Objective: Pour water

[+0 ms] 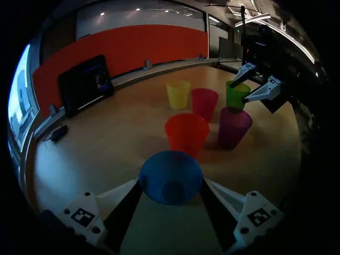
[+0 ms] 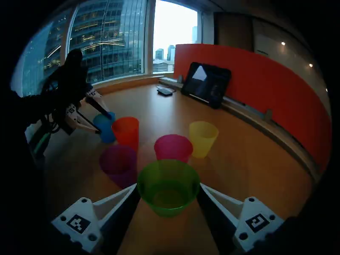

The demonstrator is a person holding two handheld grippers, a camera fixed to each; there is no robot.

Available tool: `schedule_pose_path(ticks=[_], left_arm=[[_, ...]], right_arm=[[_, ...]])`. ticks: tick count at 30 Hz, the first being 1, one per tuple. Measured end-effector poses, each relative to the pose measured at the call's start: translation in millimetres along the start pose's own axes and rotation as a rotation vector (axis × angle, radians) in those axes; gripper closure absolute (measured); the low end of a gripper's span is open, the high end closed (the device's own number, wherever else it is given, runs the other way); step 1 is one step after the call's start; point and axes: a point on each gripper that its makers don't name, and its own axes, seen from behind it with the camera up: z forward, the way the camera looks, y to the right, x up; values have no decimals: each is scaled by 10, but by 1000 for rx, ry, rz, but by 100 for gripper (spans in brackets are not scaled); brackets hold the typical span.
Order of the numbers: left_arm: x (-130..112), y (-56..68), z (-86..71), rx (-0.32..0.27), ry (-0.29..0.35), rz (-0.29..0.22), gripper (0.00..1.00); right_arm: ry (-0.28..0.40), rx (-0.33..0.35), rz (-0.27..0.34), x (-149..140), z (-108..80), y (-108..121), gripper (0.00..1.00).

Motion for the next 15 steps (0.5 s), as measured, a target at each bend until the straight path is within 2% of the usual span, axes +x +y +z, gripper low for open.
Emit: schedule_pose_path(ticks=[8,12,15], left_arm=[[-88,-13,0,6,-30,-6,10],[-152,-5,-13,5,-47,-19,2],[-166,8,-31,2,-48,-30,2]], right_arm=[[-18,-1,6,-119,61,-20,9],[-28,3,15,-186,113,-46,9],[-32,5,16,-211,149,-64,9]])
